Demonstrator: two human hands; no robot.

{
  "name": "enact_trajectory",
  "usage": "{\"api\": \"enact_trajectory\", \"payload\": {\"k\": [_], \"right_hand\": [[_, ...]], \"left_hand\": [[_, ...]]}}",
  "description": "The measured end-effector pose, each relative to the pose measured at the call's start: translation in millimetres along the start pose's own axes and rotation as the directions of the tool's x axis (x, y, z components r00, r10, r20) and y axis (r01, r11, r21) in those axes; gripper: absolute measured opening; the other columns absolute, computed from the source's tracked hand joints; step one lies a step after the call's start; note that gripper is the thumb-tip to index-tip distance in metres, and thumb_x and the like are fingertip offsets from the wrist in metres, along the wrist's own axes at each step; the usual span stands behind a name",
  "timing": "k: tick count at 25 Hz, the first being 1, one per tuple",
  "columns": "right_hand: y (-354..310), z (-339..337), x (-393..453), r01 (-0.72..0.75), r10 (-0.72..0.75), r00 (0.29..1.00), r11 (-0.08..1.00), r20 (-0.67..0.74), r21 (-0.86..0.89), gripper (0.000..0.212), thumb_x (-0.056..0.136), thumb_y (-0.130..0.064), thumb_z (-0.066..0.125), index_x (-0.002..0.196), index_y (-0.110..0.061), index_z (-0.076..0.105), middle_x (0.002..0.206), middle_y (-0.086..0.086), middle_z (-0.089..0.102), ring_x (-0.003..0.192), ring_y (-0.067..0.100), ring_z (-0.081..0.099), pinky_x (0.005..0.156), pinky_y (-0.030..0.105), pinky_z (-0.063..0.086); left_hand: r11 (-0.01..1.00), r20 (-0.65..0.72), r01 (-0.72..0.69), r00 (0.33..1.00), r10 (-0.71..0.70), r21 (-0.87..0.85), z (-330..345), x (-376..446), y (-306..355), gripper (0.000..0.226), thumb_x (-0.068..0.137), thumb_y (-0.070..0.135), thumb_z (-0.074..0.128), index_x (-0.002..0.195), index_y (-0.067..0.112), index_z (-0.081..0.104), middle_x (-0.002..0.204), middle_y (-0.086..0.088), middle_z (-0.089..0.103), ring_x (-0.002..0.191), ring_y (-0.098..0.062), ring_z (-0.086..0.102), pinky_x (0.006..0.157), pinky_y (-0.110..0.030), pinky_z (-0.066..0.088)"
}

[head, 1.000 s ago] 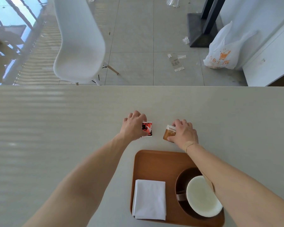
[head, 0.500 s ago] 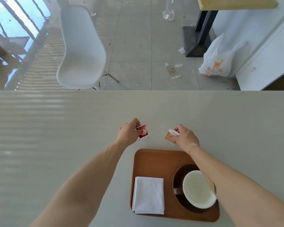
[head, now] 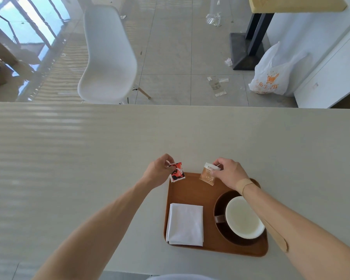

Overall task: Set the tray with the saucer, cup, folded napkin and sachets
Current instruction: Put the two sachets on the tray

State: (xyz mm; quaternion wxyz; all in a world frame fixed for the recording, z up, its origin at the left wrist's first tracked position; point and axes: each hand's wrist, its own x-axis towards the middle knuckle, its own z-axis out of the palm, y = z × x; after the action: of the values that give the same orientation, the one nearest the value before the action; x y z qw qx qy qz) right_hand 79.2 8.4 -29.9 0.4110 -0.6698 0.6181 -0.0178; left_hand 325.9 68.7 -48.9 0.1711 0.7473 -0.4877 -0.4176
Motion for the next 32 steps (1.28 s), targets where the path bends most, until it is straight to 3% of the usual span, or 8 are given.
{"api": "enact_trajectory", "payload": {"k": [4,7,13,18,23,26,32], "right_hand": [[-4.3,18.4,-9.9,0.032,-0.023,0.996,0.995,0.09,-0.099,0.017,0.081,-0.021,0.066,0.099,-0.023,0.066,0.101,0.001,0.07,0.089,0.022,0.062,0.079,0.032,0.049],[-6.1,29.4,-11.6,0.048,-0.025,0.992,0.982,0.122,-0.183,0.016,0.082,-0.02,0.064,0.098,-0.024,0.066,0.105,0.003,0.07,0.091,0.022,0.062,0.08,0.033,0.051],[-8.5,42.3,-5.9,0.031,-0.003,0.993,0.971,0.122,-0.235,0.018,0.084,-0.02,0.062,0.101,-0.024,0.065,0.108,0.004,0.069,0.094,0.023,0.061,0.08,0.034,0.051],[-7.0,51.8,-5.5,0.063,-0.043,0.997,0.93,0.065,-0.362,0.017,0.088,-0.024,0.057,0.105,-0.025,0.061,0.103,0.003,0.069,0.092,0.025,0.061,0.068,0.031,0.044],[-3.4,60.2,-10.1,0.183,-0.218,0.976,0.826,-0.003,-0.533,0.022,0.091,-0.034,0.057,0.111,-0.024,0.057,0.107,0.0,0.063,0.101,0.023,0.055,0.082,0.036,0.046],[-1.4,62.3,-10.4,0.204,-0.256,0.967,0.797,-0.013,-0.569,0.026,0.092,-0.037,0.058,0.114,-0.023,0.056,0.11,0.001,0.06,0.103,0.023,0.054,0.084,0.037,0.046],[0.1,61.5,-17.9,0.211,-0.299,0.952,0.798,-0.067,-0.564,0.03,0.091,-0.037,0.058,0.117,-0.022,0.057,0.113,0.001,0.059,0.103,0.023,0.053,0.084,0.037,0.046]], "left_hand": [[0.994,0.053,-0.031,0.998,0.025,0.101,15.9,-18.0,-8.1,0.009,0.091,0.018,0.058,0.097,0.025,0.057,0.099,-0.003,0.068,0.095,-0.023,0.059,0.083,-0.039,0.048],[0.988,0.023,-0.017,1.0,0.013,0.155,26.1,-21.7,-14.5,0.012,0.092,0.021,0.057,0.103,0.024,0.06,0.098,-0.001,0.066,0.105,-0.023,0.053,0.095,-0.043,0.041],[0.94,-0.05,-0.067,0.995,0.088,0.336,38.2,-20.4,-10.6,0.017,0.093,0.025,0.054,0.109,0.025,0.058,0.099,-0.003,0.069,0.109,-0.021,0.047,0.086,-0.033,0.026],[0.895,-0.083,-0.117,0.982,0.168,0.43,43.9,-17.2,-10.4,0.02,0.094,0.029,0.054,0.112,0.024,0.06,0.108,0.001,0.066,0.11,-0.022,0.048,0.087,-0.037,0.029],[0.811,-0.109,-0.191,0.948,0.297,0.552,51.9,-19.1,-13.3,0.022,0.094,0.026,0.054,0.114,0.024,0.06,0.114,0.001,0.061,0.109,-0.023,0.048,0.086,-0.036,0.035],[0.762,-0.096,-0.209,0.938,0.334,0.613,55.6,-20.3,-16.3,0.021,0.094,0.028,0.054,0.113,0.022,0.06,0.114,0.0,0.058,0.104,-0.024,0.049,0.083,-0.035,0.036],[0.759,-0.109,-0.209,0.932,0.345,0.617,56.3,-22.7,-20.2,0.021,0.095,0.034,0.053,0.112,0.024,0.059,0.112,0.001,0.057,0.101,-0.023,0.051,0.082,-0.035,0.035]]}}
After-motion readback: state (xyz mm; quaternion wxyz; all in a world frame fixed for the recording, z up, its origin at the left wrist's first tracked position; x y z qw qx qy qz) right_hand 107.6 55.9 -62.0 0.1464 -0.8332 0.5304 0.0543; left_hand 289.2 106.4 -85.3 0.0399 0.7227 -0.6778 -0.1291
